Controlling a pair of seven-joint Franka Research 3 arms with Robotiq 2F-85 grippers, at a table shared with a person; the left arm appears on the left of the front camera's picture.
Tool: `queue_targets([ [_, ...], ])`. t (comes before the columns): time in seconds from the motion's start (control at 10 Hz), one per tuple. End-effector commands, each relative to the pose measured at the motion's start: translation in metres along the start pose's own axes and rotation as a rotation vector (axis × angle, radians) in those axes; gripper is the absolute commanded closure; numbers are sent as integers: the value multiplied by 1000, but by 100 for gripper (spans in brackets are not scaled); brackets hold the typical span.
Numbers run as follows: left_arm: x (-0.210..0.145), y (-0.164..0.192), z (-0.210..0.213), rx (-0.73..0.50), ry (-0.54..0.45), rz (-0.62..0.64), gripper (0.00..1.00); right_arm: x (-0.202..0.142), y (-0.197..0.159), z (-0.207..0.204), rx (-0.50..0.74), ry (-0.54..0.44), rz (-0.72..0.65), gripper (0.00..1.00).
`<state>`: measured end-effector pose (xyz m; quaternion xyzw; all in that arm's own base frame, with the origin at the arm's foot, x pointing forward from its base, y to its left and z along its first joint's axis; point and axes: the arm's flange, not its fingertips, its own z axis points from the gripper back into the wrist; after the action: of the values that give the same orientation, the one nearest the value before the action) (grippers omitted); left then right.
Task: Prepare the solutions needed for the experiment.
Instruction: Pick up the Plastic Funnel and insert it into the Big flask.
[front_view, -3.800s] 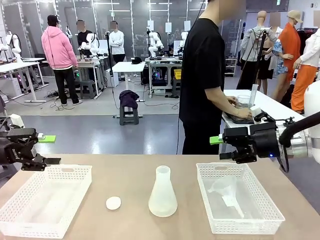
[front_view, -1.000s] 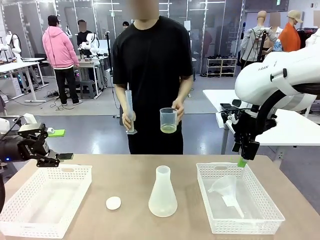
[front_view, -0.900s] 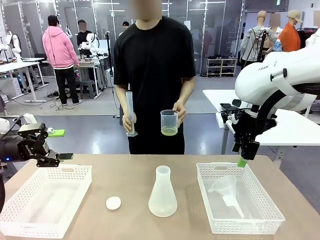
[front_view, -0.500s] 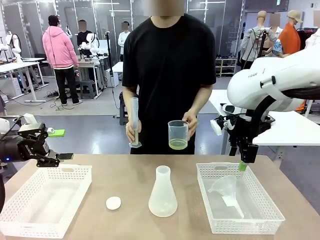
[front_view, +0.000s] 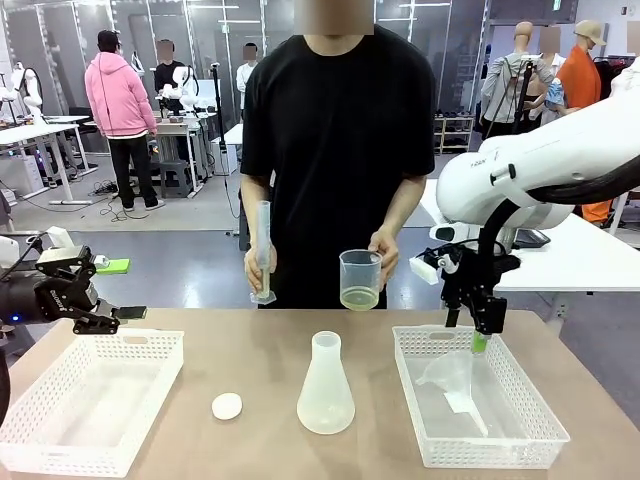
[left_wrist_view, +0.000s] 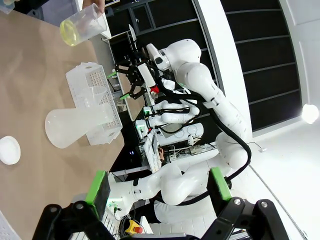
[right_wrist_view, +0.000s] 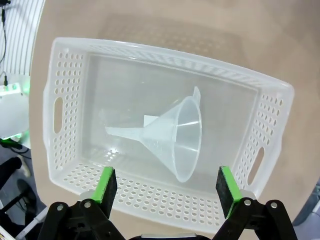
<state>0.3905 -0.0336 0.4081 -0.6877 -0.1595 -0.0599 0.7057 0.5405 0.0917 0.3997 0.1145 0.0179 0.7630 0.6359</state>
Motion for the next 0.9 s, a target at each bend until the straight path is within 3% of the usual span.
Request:
queue_targets([
  [0.0, -1, -2, 1, -10, 9, 3, 0, -1, -18, -1, 52, -40, 22, 0],
  [0.7, -1, -2, 1, -10, 9, 3, 0, 3, -31, -39, 222, -34, -3, 0],
  [0.8, -1, -2, 1, -10, 9, 3, 0, 5, -31, -42, 238, -17, 4, 4],
])
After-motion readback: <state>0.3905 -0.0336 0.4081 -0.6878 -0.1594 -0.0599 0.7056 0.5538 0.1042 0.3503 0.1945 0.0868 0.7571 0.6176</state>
